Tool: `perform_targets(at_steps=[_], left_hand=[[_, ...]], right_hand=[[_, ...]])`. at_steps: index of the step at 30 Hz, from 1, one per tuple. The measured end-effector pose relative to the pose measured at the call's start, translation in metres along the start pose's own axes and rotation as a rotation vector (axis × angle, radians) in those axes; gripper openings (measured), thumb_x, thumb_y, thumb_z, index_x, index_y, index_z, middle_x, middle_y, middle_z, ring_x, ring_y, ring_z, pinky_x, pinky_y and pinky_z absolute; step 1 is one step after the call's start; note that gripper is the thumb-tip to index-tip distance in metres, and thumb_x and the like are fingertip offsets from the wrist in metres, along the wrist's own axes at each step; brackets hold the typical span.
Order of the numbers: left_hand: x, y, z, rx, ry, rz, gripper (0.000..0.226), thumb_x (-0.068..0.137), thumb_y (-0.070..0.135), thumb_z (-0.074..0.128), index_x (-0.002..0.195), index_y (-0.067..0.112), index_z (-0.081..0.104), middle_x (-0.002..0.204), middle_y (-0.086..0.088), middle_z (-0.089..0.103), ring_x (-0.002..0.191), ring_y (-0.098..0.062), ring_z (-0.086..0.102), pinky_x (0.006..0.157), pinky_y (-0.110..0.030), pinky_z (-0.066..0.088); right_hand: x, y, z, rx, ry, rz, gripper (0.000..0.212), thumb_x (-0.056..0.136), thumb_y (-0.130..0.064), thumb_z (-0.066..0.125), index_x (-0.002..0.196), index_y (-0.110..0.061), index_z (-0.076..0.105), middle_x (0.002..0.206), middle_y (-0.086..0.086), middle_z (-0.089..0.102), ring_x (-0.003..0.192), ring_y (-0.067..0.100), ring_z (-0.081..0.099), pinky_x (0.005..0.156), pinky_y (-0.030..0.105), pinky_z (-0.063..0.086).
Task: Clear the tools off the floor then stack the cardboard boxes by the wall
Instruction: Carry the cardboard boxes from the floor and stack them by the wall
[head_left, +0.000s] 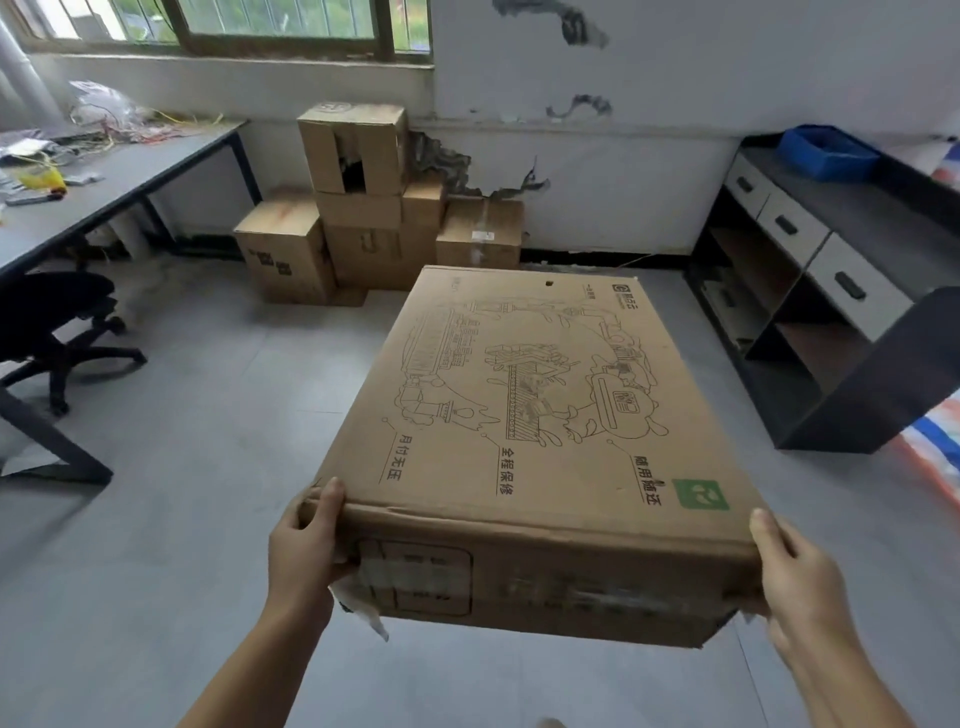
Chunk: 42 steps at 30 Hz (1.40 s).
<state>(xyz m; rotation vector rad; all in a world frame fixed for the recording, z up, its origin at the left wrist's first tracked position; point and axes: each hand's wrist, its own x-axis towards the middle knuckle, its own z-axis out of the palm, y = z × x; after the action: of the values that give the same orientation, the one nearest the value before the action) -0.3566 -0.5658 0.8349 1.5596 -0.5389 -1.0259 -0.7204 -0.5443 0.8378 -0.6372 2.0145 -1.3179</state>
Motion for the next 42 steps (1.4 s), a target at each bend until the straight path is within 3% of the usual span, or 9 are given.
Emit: perform_targets(at_steps=[4, 12, 17, 24, 31, 33, 37, 42], left_hand=[[0.072, 0.019, 0.052, -0.003, -0.022, -0.012, 0.016, 0.092, 0.031, 0.057, 0.094, 0.015, 0.06, 0.091, -0.005, 0.059, 0.094, -0.028, 0.055, 0.072, -0.045, 0.055], [0.222, 0.06, 0.189, -0.007, -0.015, -0.012, 0.014, 0.093, 0.027, 0.057, 0.082, 0.018, 0.059, 0.089, -0.002, 0.059, 0.093, -0.028, 0.054, 0.079, -0.053, 0.053], [0.309, 0.095, 0.263, 0.001, -0.001, -0.024, 0.015, 0.093, 0.027, 0.057, 0.08, 0.019, 0.058, 0.089, -0.001, 0.059, 0.09, -0.025, 0.054, 0.083, -0.054, 0.052], [0.443, 0.126, 0.347, 0.014, 0.005, -0.045, 0.013, 0.092, 0.029, 0.058, 0.082, 0.021, 0.059, 0.089, 0.001, 0.06, 0.091, -0.025, 0.054, 0.085, -0.058, 0.051], [0.628, 0.163, 0.434, 0.052, -0.014, -0.077, 0.024, 0.092, 0.032, 0.058, 0.104, 0.011, 0.057, 0.095, -0.006, 0.058, 0.085, -0.022, 0.054, 0.076, -0.054, 0.055], [0.677, 0.183, 0.46, 0.066, -0.04, -0.088, 0.026, 0.092, 0.033, 0.058, 0.103, 0.01, 0.057, 0.094, -0.007, 0.058, 0.085, -0.023, 0.054, 0.078, -0.055, 0.054], [0.76, 0.213, 0.513, 0.102, -0.047, -0.102, 0.027, 0.093, 0.034, 0.056, 0.106, 0.01, 0.059, 0.091, -0.002, 0.058, 0.081, -0.017, 0.054, 0.079, -0.057, 0.054], [0.85, 0.233, 0.573, 0.104, -0.027, -0.121, 0.024, 0.093, 0.033, 0.055, 0.107, 0.013, 0.058, 0.094, -0.003, 0.057, 0.084, -0.019, 0.052, 0.081, -0.057, 0.053]], right_hand=[[0.064, -0.025, 0.053, 0.002, 0.014, -0.017, 0.026, 0.098, -0.031, 0.047, 0.111, -0.012, 0.058, 0.081, 0.0, 0.057, 0.079, 0.032, 0.053, 0.042, 0.027, 0.044], [0.228, -0.095, 0.168, -0.019, 0.029, -0.01, 0.033, 0.098, -0.03, 0.047, 0.116, -0.005, 0.059, 0.085, 0.007, 0.057, 0.088, 0.034, 0.054, 0.073, 0.044, 0.046], [0.324, -0.149, 0.234, -0.019, -0.018, 0.005, 0.035, 0.099, -0.03, 0.045, 0.117, -0.003, 0.058, 0.098, 0.014, 0.058, 0.09, 0.031, 0.054, 0.071, 0.037, 0.042], [0.439, -0.205, 0.338, -0.021, -0.046, -0.017, 0.025, 0.099, -0.027, 0.045, 0.104, -0.007, 0.059, 0.082, 0.007, 0.06, 0.076, 0.029, 0.055, 0.054, 0.027, 0.044], [0.555, -0.259, 0.477, 0.006, 0.015, 0.001, 0.035, 0.099, -0.024, 0.047, 0.12, 0.002, 0.057, 0.099, 0.012, 0.057, 0.091, 0.025, 0.053, 0.091, 0.044, 0.044], [0.587, -0.283, 0.512, 0.006, 0.025, 0.005, 0.036, 0.099, -0.023, 0.046, 0.124, 0.002, 0.055, 0.102, 0.009, 0.057, 0.098, 0.029, 0.055, 0.094, 0.046, 0.043], [0.653, -0.317, 0.575, -0.007, 0.03, 0.007, 0.039, 0.099, -0.025, 0.045, 0.134, -0.008, 0.049, 0.128, 0.008, 0.056, 0.117, 0.028, 0.053, 0.1, 0.044, 0.043], [0.735, -0.347, 0.653, 0.004, 0.01, 0.026, 0.037, 0.099, -0.027, 0.045, 0.133, -0.012, 0.051, 0.125, 0.007, 0.059, 0.114, 0.026, 0.055, 0.1, 0.047, 0.044]])
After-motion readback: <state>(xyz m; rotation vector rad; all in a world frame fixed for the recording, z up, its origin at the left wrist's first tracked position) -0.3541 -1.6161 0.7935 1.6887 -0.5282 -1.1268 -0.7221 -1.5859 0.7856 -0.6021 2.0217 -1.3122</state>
